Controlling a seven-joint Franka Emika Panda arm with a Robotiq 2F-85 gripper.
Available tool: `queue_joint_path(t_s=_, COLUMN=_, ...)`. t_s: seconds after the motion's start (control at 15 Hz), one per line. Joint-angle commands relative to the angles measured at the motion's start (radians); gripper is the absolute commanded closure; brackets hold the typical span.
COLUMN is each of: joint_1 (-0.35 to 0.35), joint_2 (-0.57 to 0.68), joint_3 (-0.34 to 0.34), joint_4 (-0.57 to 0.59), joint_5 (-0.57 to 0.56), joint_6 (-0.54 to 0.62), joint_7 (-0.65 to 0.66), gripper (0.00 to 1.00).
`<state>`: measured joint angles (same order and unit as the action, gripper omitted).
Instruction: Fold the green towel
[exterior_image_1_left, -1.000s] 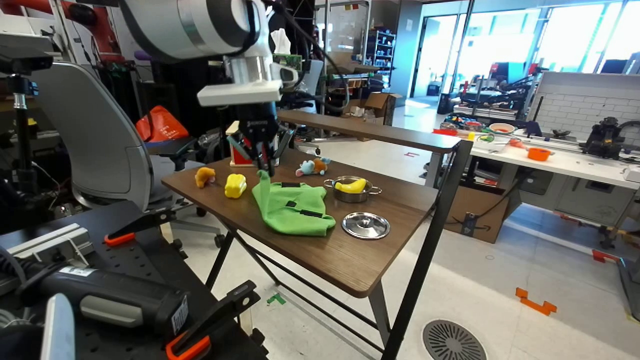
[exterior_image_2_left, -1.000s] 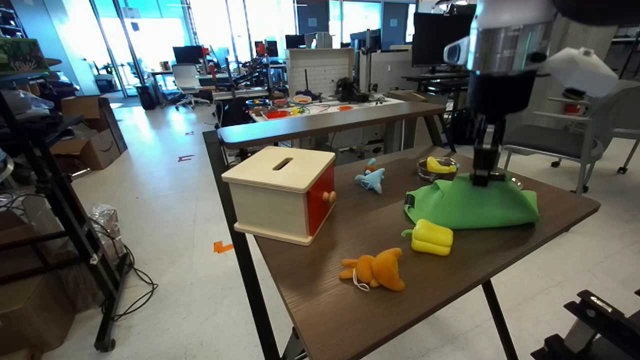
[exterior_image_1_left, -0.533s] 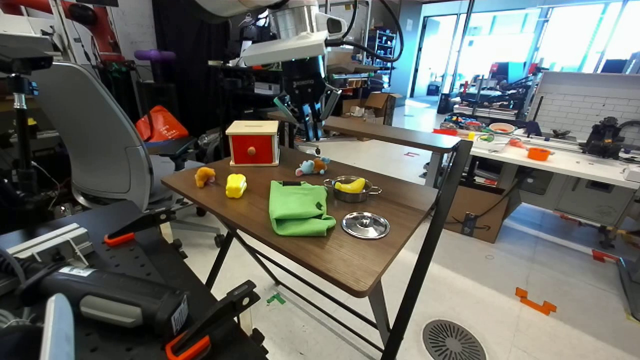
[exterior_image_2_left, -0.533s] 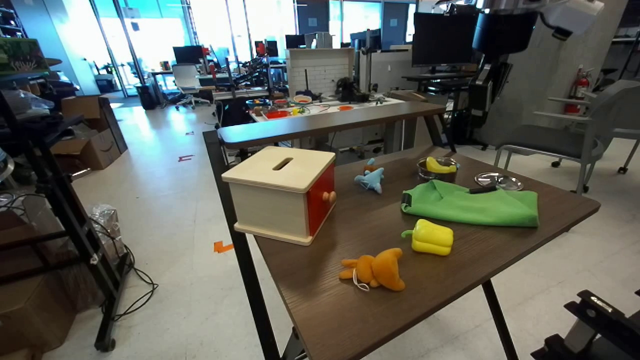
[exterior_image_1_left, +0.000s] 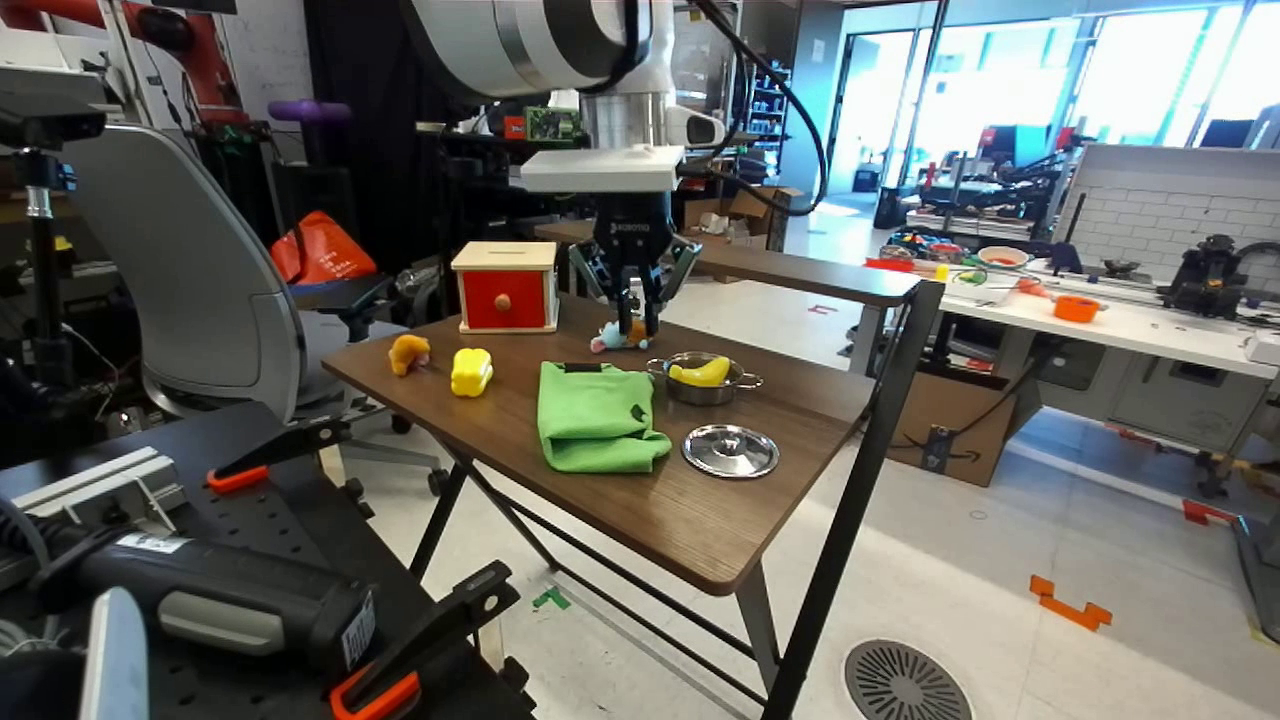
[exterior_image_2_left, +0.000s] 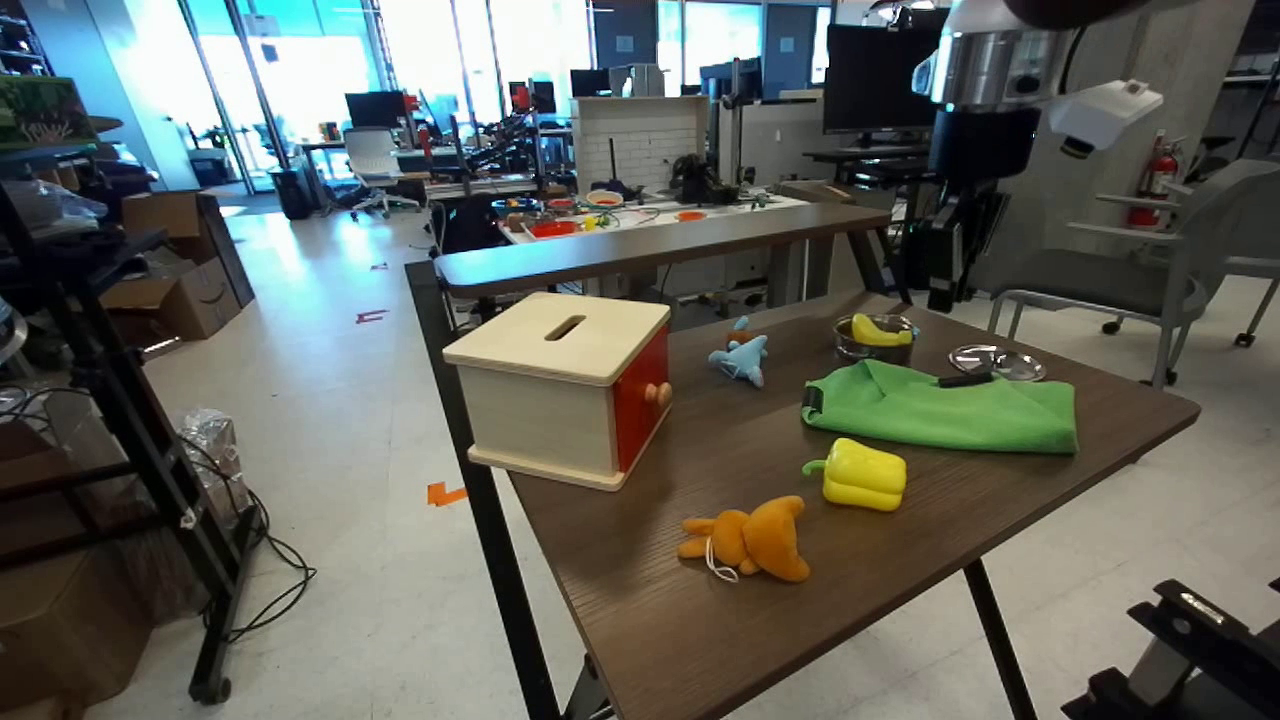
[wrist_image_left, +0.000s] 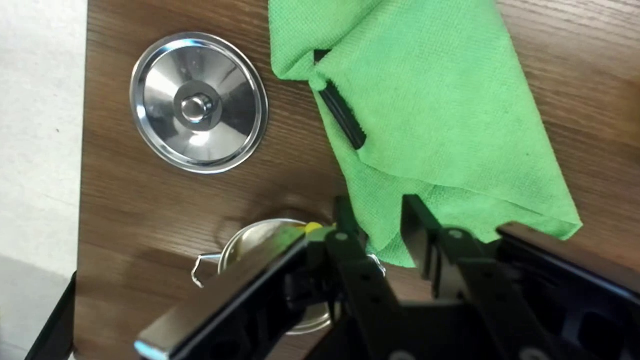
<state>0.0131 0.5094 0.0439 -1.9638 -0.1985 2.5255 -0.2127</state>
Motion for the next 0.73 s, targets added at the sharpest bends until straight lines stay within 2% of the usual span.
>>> queue_joint_path(t_s=0.0, joint_1=0.013, joint_2=0.019, joint_3=0.001, joint_4=0.020, joint_5=-0.005, joint_6=-0.028, joint_7=-0.015, gripper=0.38)
queue_joint_path(t_s=0.33, joint_1=0.014, joint_2=-0.010, joint_3=0.017, joint_4=-0.014, joint_5=0.002, joint_6=-0.017, joint_7=-0.027, gripper=0.02)
queue_joint_path(t_s=0.47, joint_1=-0.002, joint_2=-0.025, joint_3=0.039, joint_4=-0.021, joint_5=0.032, joint_6=-0.031, joint_7=-0.048, gripper=0.00)
queue_joint_path(t_s=0.53, joint_1=0.016, joint_2=0.014, joint_3=0.015, joint_4=0.002, joint_5=0.006, joint_6=-0.001, joint_7=-0.014, gripper=0.04)
queue_joint_path(t_s=0.67, joint_1=0.016, joint_2=0.008, joint_3=0.020, joint_4=-0.001, joint_5=0.009, joint_6=-0.002, joint_7=-0.021, gripper=0.00)
